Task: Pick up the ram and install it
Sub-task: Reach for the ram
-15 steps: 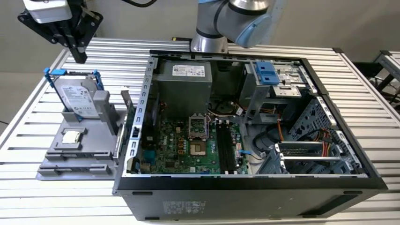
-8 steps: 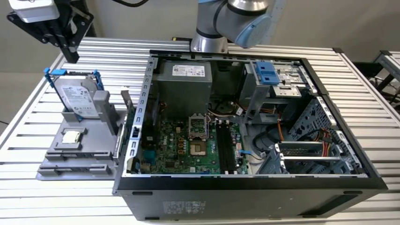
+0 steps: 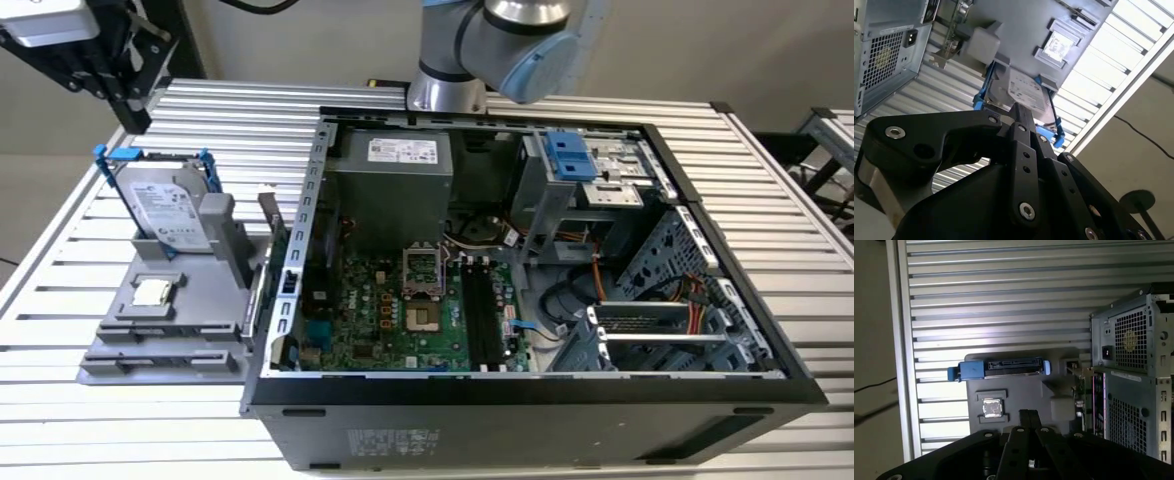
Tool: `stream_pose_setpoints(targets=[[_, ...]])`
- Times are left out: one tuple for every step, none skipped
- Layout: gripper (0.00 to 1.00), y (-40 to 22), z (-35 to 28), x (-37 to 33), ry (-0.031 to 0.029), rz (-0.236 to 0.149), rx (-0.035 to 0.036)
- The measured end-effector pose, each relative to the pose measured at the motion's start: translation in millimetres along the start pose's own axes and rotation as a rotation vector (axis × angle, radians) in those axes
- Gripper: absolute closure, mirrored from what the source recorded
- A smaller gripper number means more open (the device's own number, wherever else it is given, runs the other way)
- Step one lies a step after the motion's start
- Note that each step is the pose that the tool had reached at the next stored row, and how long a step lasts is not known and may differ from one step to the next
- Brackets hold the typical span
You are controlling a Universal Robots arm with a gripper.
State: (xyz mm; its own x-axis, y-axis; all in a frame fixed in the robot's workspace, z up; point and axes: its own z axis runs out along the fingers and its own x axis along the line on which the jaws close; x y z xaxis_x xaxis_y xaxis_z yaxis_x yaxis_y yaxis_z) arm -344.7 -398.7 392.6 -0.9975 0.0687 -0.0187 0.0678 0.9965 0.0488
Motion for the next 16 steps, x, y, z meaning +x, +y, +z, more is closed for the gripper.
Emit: stream_pose_setpoints(targets=[[1.0, -0.1, -0.1, 1.8, 0.0, 0.0, 0.0], [1.0, -0.2, -0.1, 3.6, 0.0, 0.0, 0.0], [1.0, -0.3, -0.1, 5.3, 0.0, -0.001, 0.0], [1.0, -0.3, -0.2, 7.0, 0.0001, -0.001, 0.0], [1.0, -0.4, -0.2, 8.6, 0.0001, -0.001, 0.0], [1.0, -0.5, -0.2, 10.2, 0.0001, -0.001, 0.0], [1.0, -0.6, -0.3, 11.8, 0.0001, -0.001, 0.0], [1.0, -0.7, -0.3, 13.3, 0.0001, -0.002, 0.0], [1.0, -0.7, -0.3, 14.5, 0.0001, -0.002, 0.0], [1.0, -0.8, -0.3, 15.7, 0.0001, -0.002, 0.0], [1.0, -0.9, -0.4, 16.6, 0.0001, -0.002, 0.0], [1.0, -0.9, -0.4, 16.7, 0.0001, -0.002, 0.0], [1.0, -0.9, -0.4, 16.7, 0.0001, -0.002, 0.0], [1.0, -0.9, -0.4, 16.7, 0.0001, -0.002, 0.0], [1.0, -0.9, -0.4, 16.7, 0.0001, -0.002, 0.0], [1.0, -0.9, -0.4, 16.8, 0.0001, -0.002, 0.0]])
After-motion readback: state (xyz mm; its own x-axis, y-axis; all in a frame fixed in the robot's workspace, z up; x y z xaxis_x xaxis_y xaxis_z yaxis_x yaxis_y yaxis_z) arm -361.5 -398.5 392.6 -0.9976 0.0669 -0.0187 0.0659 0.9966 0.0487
